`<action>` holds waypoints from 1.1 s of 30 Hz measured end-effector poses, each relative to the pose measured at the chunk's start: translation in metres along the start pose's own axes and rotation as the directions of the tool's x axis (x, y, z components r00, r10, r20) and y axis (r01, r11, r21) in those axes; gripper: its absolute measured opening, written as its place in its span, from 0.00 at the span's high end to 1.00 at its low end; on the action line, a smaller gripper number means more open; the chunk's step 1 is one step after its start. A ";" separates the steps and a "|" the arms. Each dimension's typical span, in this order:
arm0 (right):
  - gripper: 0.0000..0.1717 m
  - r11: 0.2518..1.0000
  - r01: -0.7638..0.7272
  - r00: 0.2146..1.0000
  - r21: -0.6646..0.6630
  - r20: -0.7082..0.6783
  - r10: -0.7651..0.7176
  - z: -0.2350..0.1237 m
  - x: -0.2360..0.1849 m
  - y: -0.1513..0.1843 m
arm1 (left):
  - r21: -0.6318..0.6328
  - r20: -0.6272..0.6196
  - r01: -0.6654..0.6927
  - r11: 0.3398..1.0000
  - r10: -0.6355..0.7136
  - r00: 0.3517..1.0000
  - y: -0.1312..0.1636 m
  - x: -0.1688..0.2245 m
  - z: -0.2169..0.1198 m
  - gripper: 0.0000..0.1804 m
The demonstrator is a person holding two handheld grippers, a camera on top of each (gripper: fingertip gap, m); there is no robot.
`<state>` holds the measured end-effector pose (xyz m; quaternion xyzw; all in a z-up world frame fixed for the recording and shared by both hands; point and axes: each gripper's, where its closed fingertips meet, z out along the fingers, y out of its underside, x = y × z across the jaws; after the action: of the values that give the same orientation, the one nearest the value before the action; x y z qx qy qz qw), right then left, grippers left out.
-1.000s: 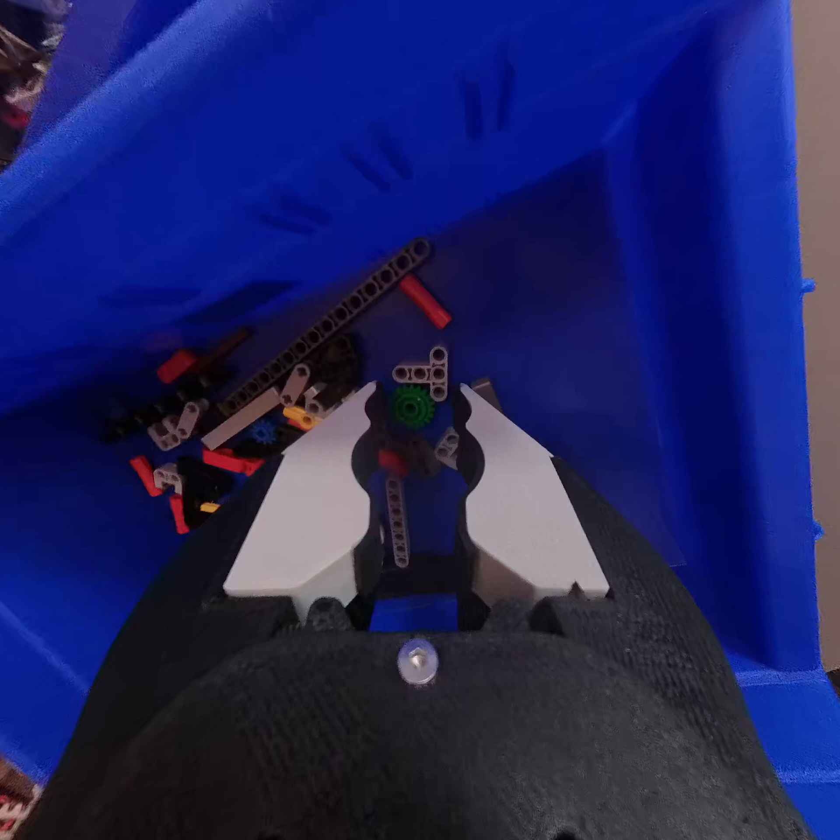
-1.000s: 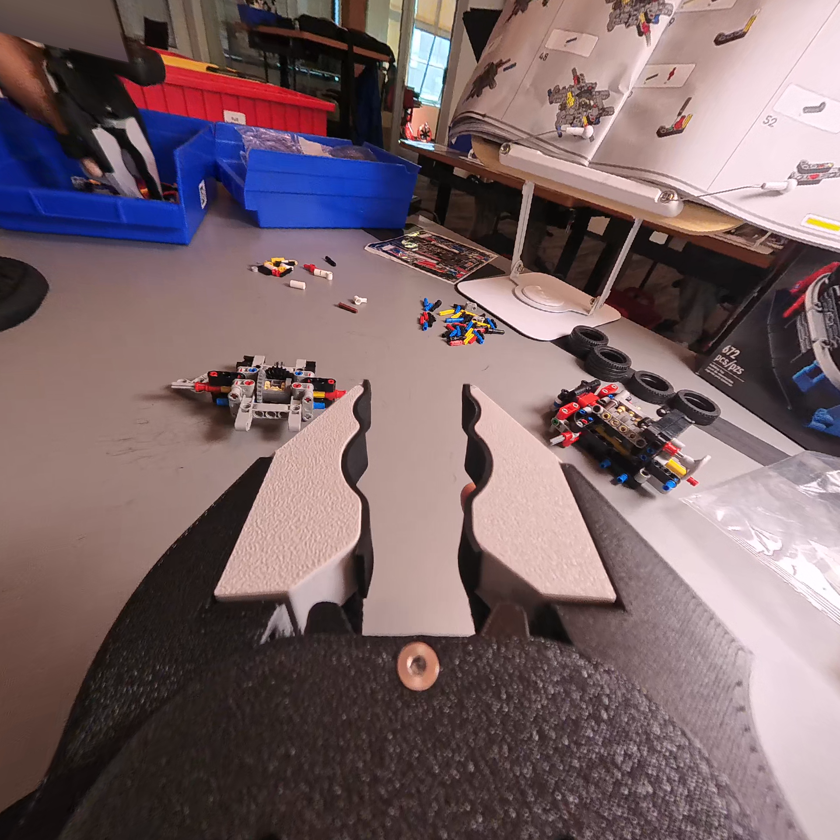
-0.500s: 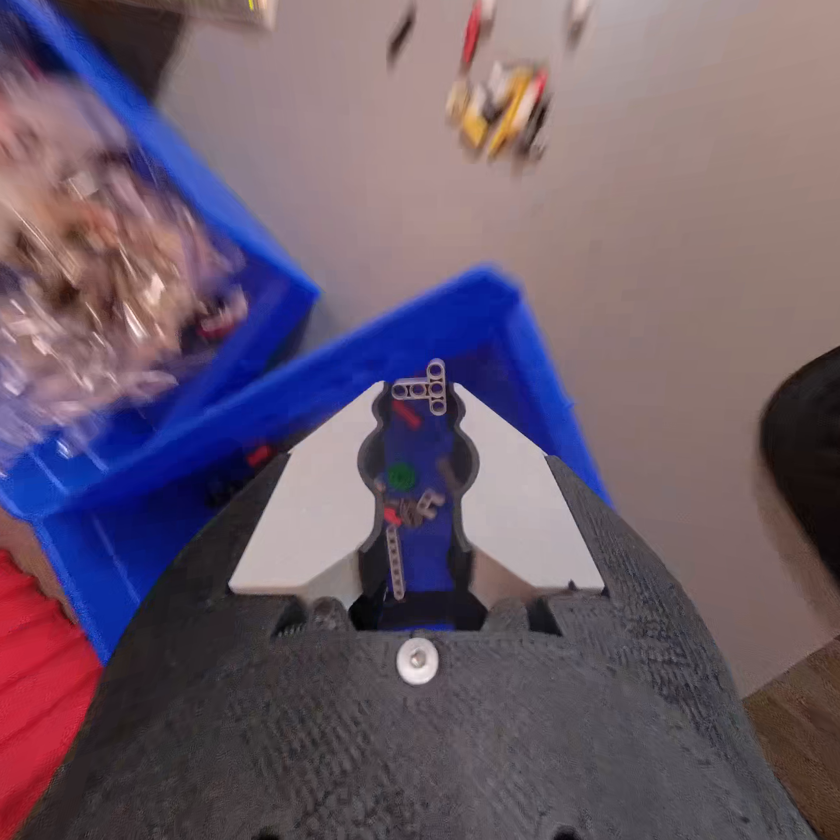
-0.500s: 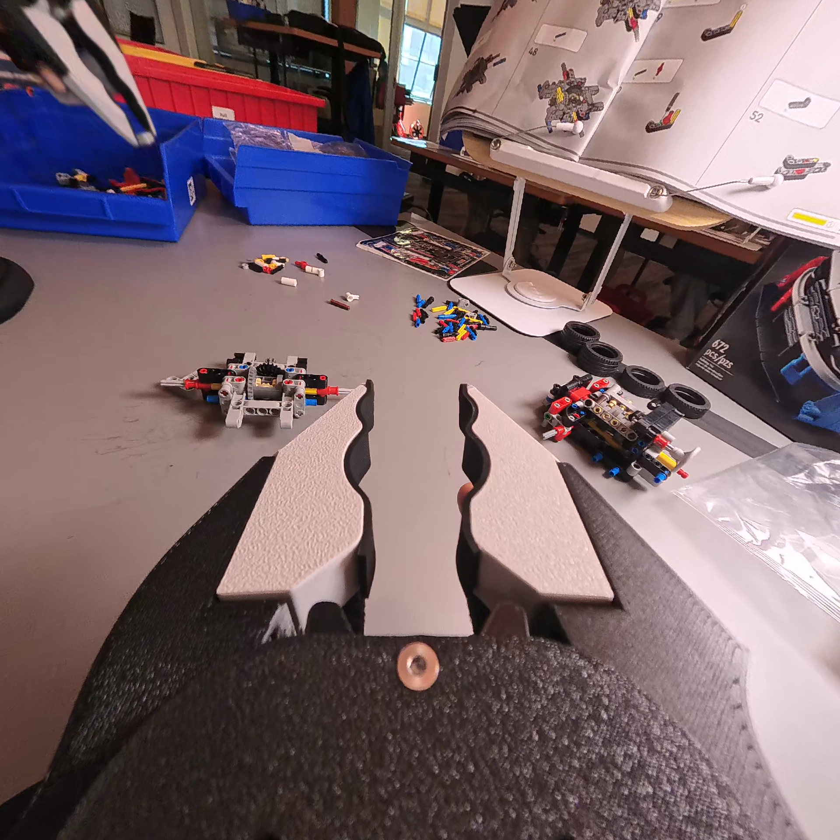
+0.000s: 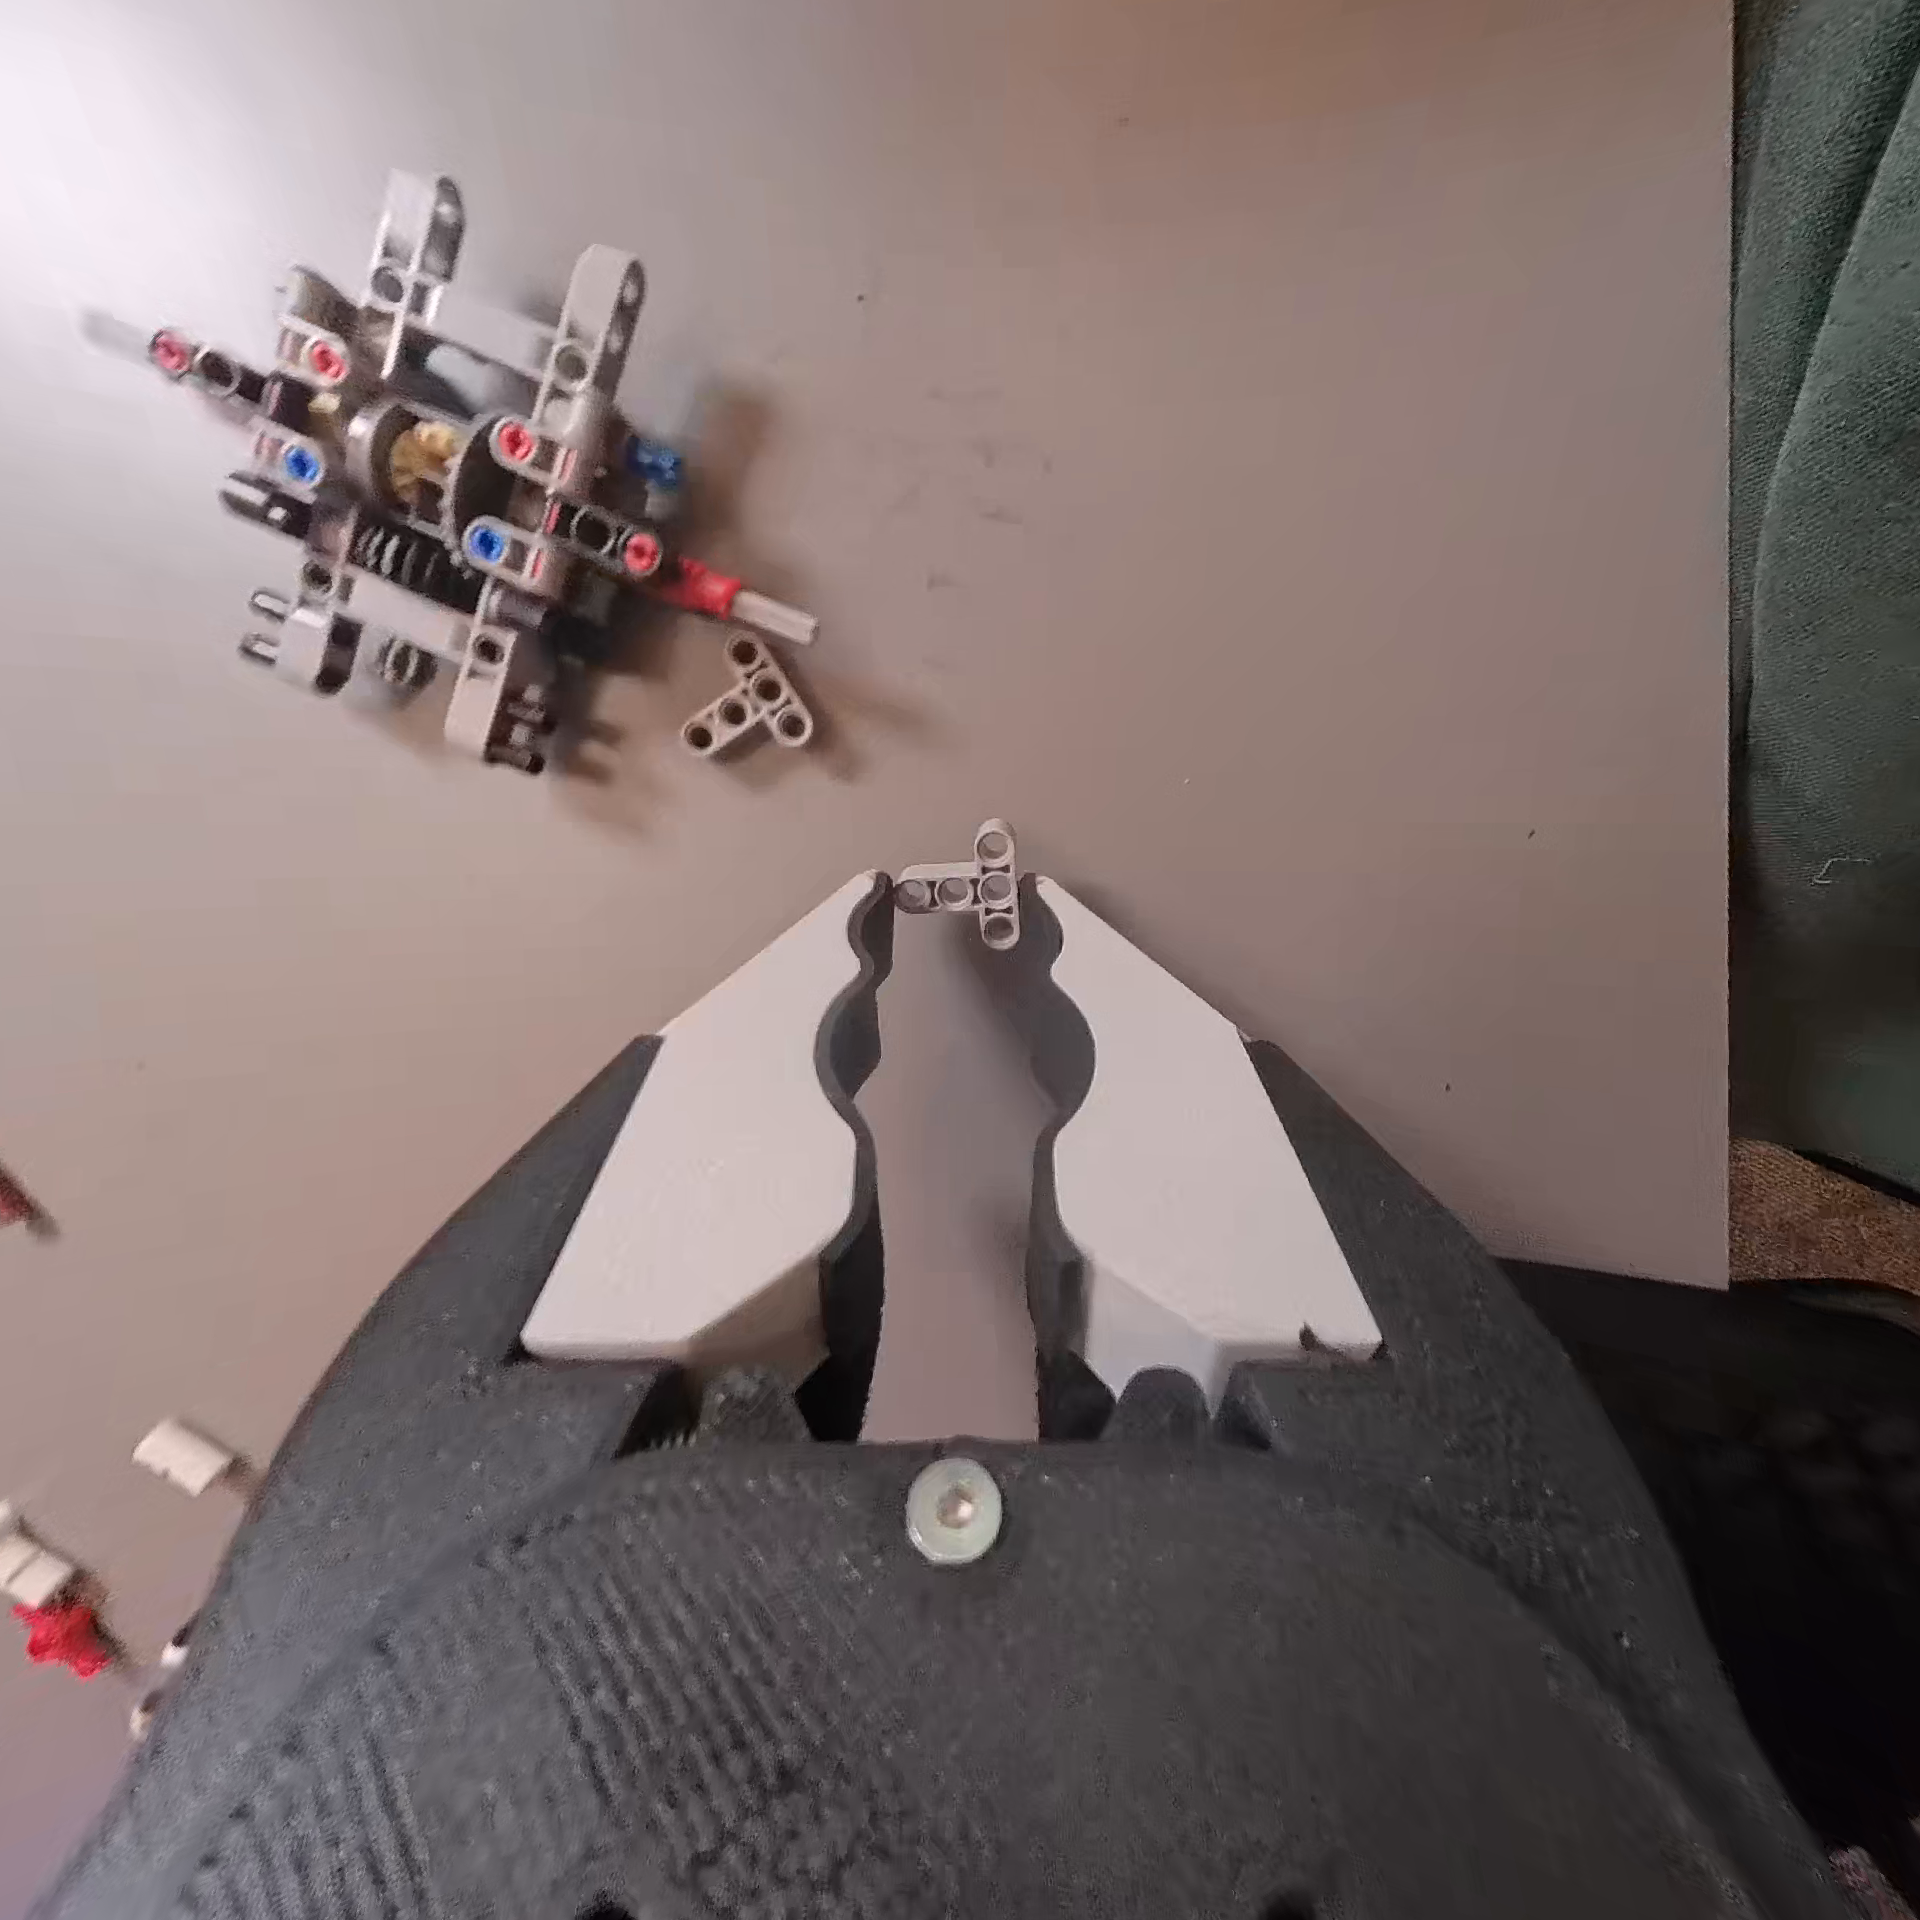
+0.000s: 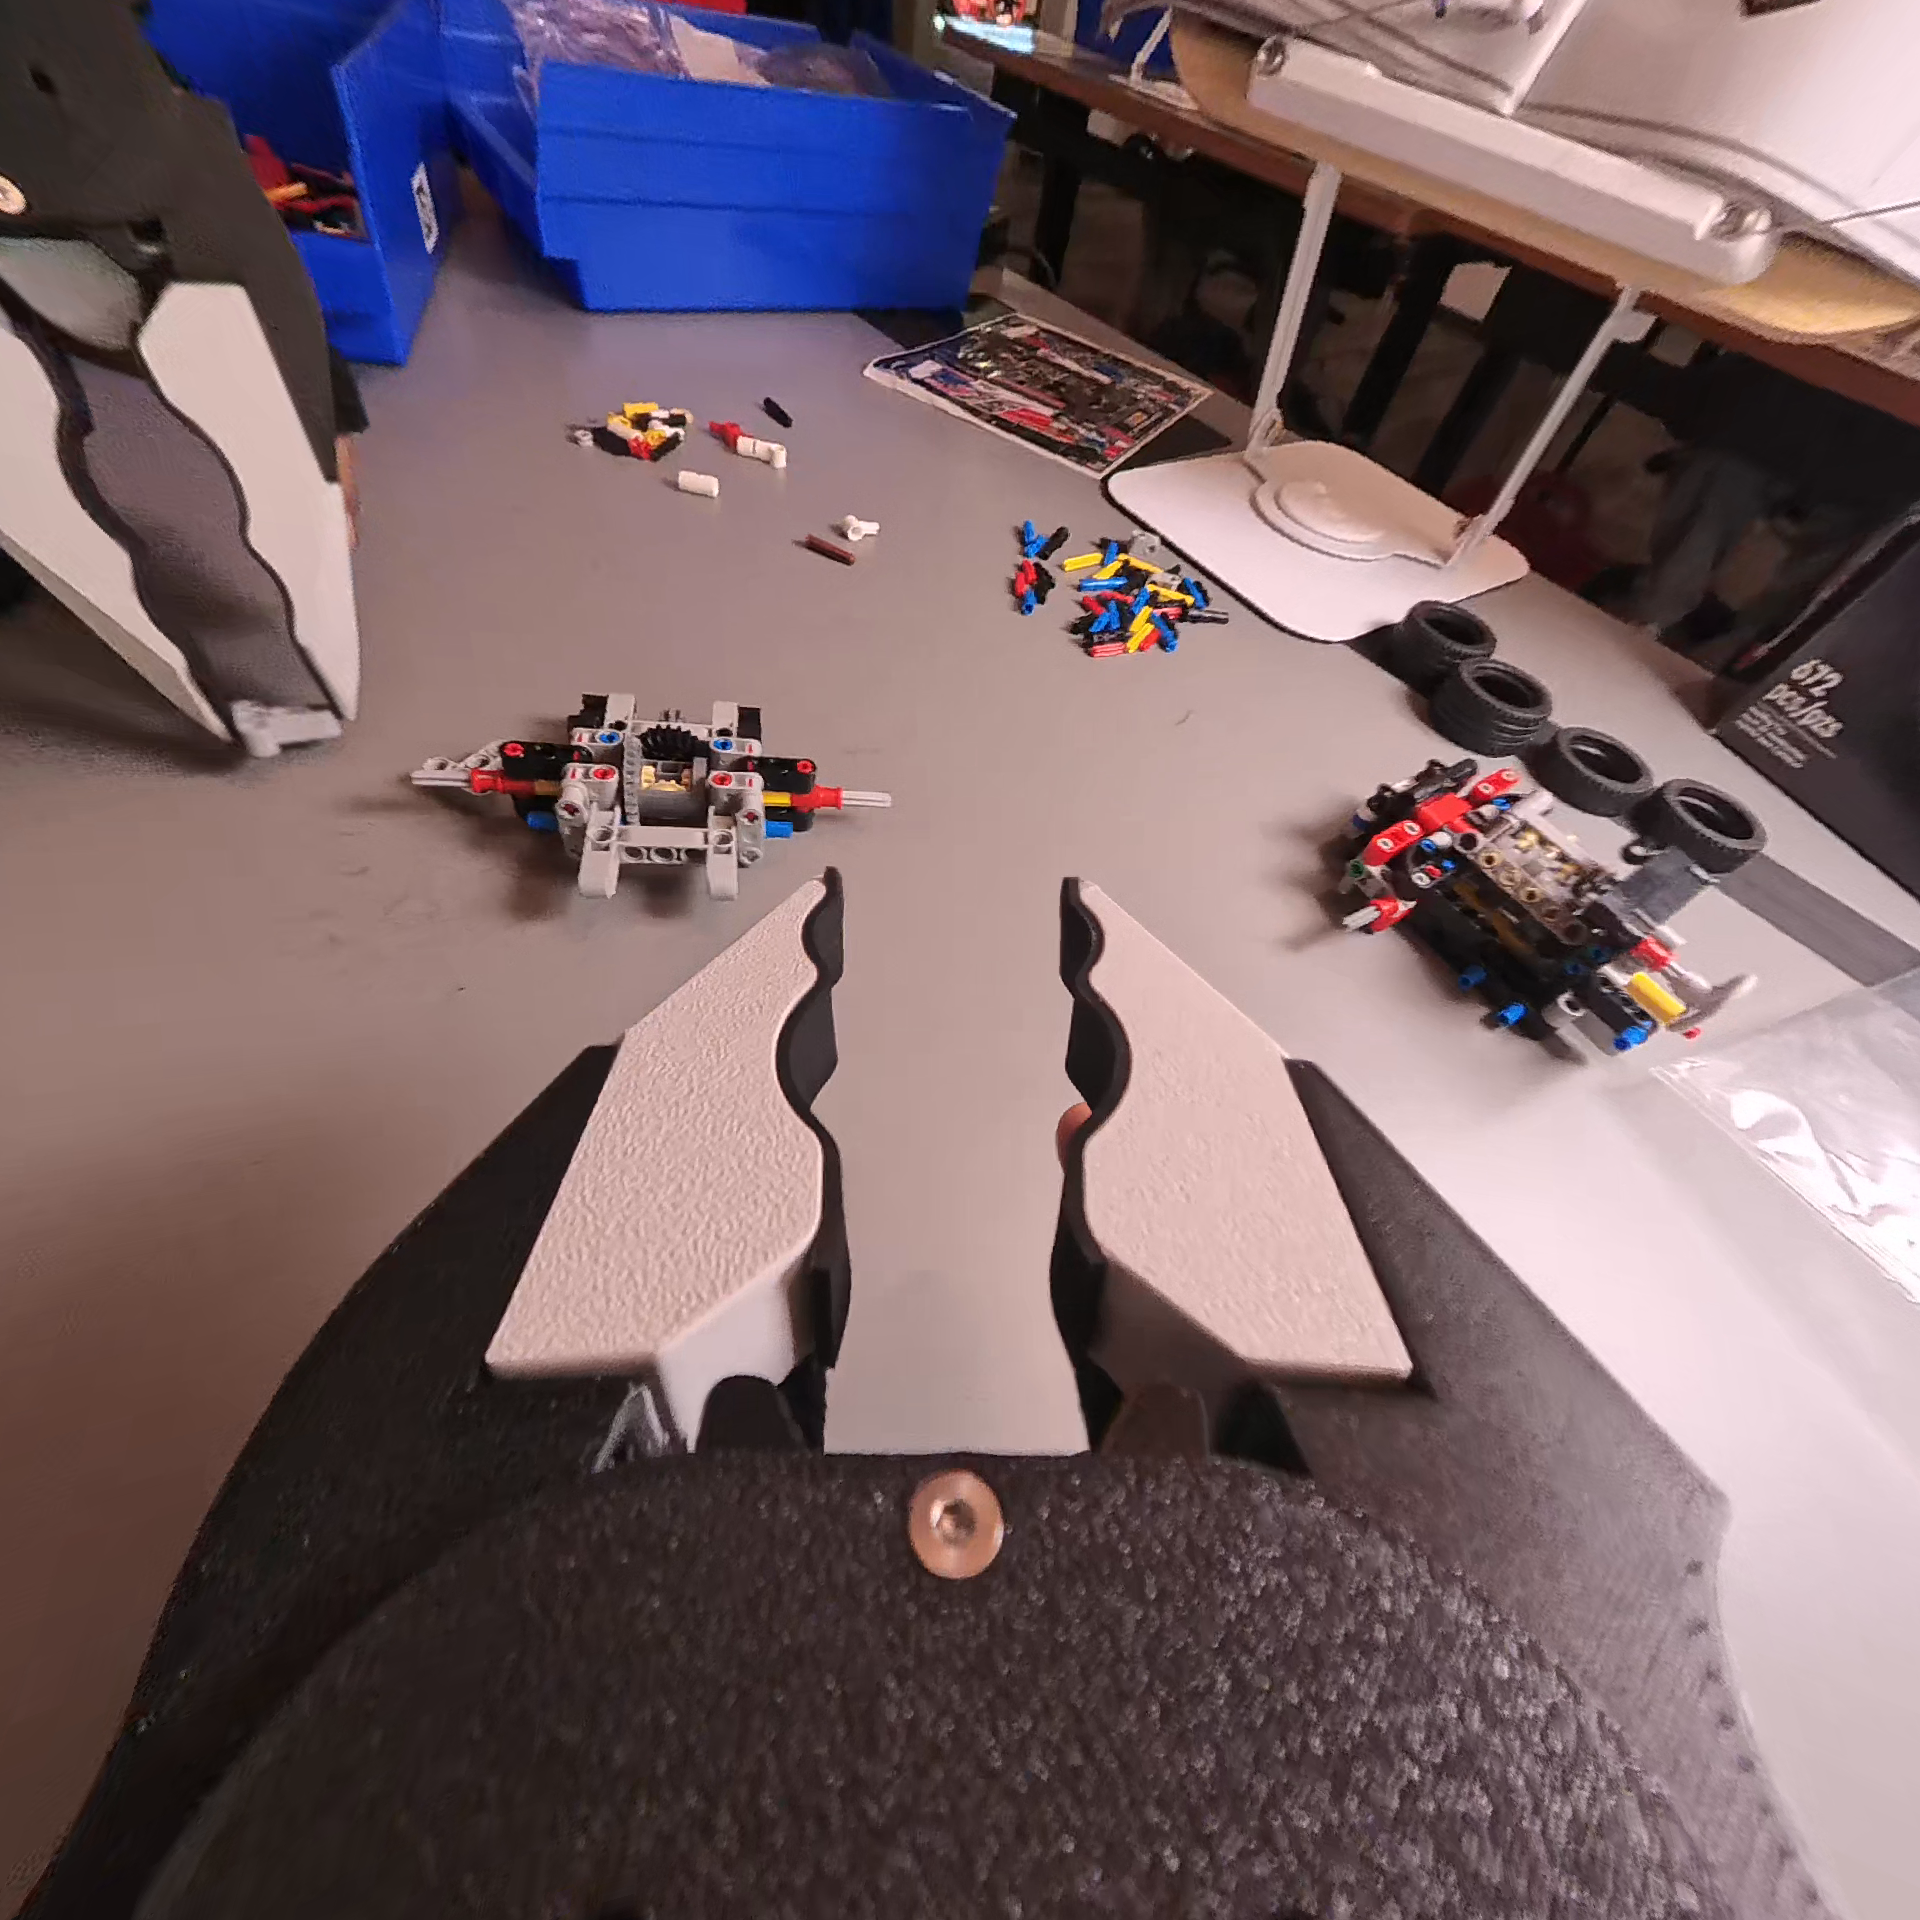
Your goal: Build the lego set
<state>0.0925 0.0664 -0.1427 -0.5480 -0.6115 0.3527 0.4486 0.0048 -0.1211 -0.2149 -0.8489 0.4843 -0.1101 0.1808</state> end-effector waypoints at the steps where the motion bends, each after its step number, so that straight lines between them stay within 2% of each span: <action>1: 0.76 1.000 -0.007 1.000 -0.019 0.025 0.007 0.002 -0.005 0.002 | -0.007 0.001 -0.013 1.000 0.013 1.000 -0.002 0.000 0.004 0.87; 6: 0.70 0.990 0.020 0.984 -0.138 0.180 0.005 0.022 -0.043 0.014 | 0.010 0.035 -0.032 0.999 0.032 0.999 -0.011 -0.005 0.012 0.87; 8: 0.69 0.981 0.060 0.974 -0.183 0.228 -0.017 0.029 -0.058 0.018 | 0.047 0.039 -0.024 0.999 0.022 0.999 -0.014 -0.006 0.007 0.84; 12: 0.68 0.956 0.111 0.955 -0.272 0.295 -0.027 0.042 -0.084 0.027 | 0.275 0.108 0.049 0.960 -0.082 0.991 -0.035 -0.026 -0.024 0.81; 14: 0.68 0.946 0.127 0.951 -0.298 0.308 -0.031 0.049 -0.090 0.030 | 0.427 0.154 0.095 0.899 -0.176 0.972 -0.045 -0.046 -0.041 0.82; 17: 0.71 0.928 0.168 0.942 -0.332 0.330 -0.053 0.060 -0.092 0.032 | 0.578 0.136 0.199 0.792 -0.333 0.933 -0.043 -0.075 -0.049 0.81; 19: 0.75 0.915 0.215 0.934 -0.340 0.347 -0.091 0.066 -0.090 0.032 | 0.637 0.050 0.289 0.715 -0.413 0.910 -0.036 -0.085 -0.045 0.79; 22: 0.81 0.904 0.271 0.915 -0.331 0.379 -0.136 0.071 -0.080 0.030 | 0.692 -0.142 0.437 0.574 -0.485 0.863 -0.034 -0.089 -0.043 0.76; 23: 0.84 0.903 0.297 0.903 -0.311 0.399 -0.160 0.072 -0.077 0.028 | 0.695 -0.163 0.454 0.558 -0.492 0.855 -0.032 -0.090 -0.042 0.76; 25: 0.89 0.896 0.357 0.872 -0.265 0.437 -0.218 0.073 -0.071 0.026 | 0.679 -0.123 0.432 0.594 -0.488 0.864 -0.028 -0.089 -0.033 0.75; 28: 0.90 0.886 0.404 0.836 -0.229 0.486 -0.255 0.077 -0.066 0.027 | 0.597 -0.028 0.370 0.712 -0.442 0.896 -0.023 -0.082 -0.011 0.74; 31: 0.90 0.893 0.389 0.845 -0.226 0.473 -0.249 0.085 -0.059 0.026 | 0.543 0.051 0.306 0.783 -0.393 0.918 -0.024 -0.077 0.001 0.73; 33: 0.90 0.900 0.374 0.874 -0.222 0.408 -0.263 0.092 -0.048 0.023 | 0.526 0.085 0.269 0.807 -0.365 0.927 -0.027 -0.074 0.004 0.78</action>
<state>0.0149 0.0281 -0.2040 -0.4230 -0.8128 0.2745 0.2916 -0.0105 -0.0439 -0.2082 -0.8470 0.2707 -0.1835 0.4191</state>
